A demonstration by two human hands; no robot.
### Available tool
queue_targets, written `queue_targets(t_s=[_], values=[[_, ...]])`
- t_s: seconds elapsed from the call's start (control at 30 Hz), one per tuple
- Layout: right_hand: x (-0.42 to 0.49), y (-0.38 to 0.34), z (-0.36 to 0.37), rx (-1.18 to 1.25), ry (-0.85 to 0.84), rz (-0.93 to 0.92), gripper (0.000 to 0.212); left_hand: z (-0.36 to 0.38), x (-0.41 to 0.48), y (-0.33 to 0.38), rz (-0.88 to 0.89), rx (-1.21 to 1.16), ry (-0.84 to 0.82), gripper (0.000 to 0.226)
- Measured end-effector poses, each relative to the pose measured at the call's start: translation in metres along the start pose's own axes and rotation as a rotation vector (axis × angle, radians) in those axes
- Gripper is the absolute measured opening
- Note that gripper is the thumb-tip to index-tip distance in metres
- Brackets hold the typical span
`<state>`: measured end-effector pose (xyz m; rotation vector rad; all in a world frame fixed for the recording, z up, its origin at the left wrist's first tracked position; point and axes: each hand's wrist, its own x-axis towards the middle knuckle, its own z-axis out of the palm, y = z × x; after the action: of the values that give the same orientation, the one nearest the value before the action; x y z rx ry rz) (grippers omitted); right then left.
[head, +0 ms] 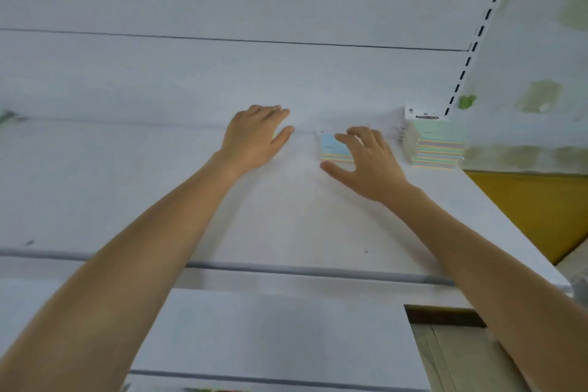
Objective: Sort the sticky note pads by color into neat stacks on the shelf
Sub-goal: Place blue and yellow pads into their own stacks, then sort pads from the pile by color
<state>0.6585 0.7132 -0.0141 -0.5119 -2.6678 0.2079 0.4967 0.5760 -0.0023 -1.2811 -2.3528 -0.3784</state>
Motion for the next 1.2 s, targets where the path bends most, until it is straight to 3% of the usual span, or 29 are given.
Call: queue_targets(t_s=[0.23,0.6,0.97,1.2], values=[[0.03,-0.157,0.034,0.001,-0.185,-0.274,0.06,-0.065,-0.093,-0.132,-0.181,0.111,-0.005,0.047],[0.048,-0.418,0.113,0.06,-0.336,-0.574,0.05,-0.158,-0.236,-0.352,-0.492,0.268,-0.09,0.043],[0.15,-0.547,0.2,0.149,-0.354,-0.606,0.046,-0.156,-0.276,-0.516,-0.692,0.328,-0.201,0.042],[0.191,-0.612,0.241,0.114,-0.338,-0.522,0.05,-0.15,-0.276,-0.594,-0.668,0.256,-0.185,0.044]])
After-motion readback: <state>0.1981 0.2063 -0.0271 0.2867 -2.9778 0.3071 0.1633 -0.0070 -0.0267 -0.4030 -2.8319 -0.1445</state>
